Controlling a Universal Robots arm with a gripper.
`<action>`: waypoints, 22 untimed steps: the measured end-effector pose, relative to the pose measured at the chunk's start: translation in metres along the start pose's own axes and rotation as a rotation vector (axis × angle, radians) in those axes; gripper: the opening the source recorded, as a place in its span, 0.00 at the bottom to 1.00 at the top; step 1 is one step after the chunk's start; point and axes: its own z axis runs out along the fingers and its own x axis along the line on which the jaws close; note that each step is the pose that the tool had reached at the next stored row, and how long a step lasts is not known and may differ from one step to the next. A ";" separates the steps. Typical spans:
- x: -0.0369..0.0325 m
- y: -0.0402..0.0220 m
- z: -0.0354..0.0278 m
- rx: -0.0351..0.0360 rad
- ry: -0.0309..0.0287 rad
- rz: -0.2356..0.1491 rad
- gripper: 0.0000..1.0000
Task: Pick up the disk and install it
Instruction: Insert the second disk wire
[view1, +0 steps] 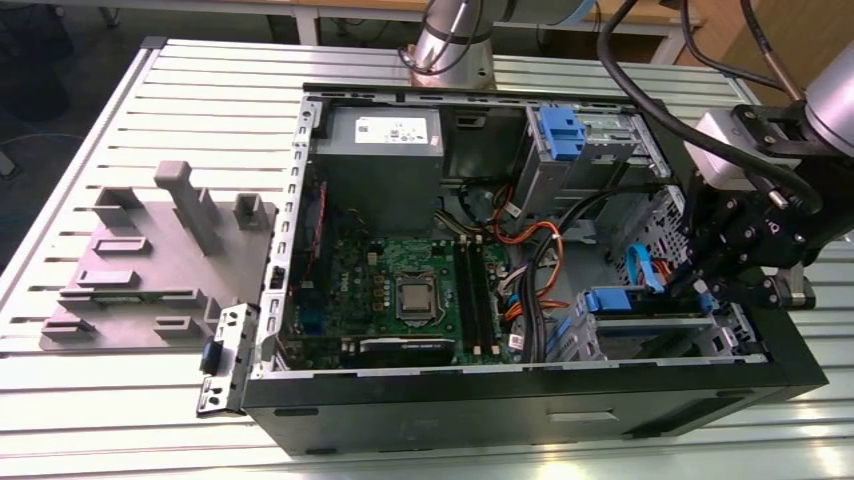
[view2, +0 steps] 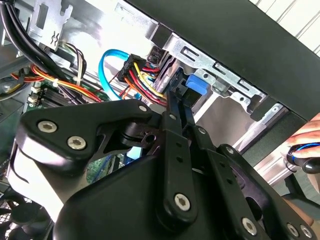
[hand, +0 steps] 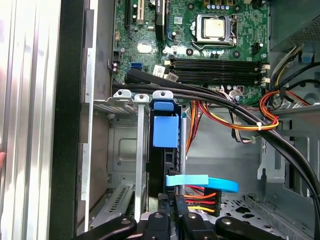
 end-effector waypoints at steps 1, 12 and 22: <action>0.0000 0.0000 -0.0001 0.0000 0.0003 0.000 0.16; -0.0023 0.0003 -0.0064 -0.0002 0.0094 0.000 0.16; -0.0025 0.0001 -0.0030 -0.0002 0.0145 0.001 0.16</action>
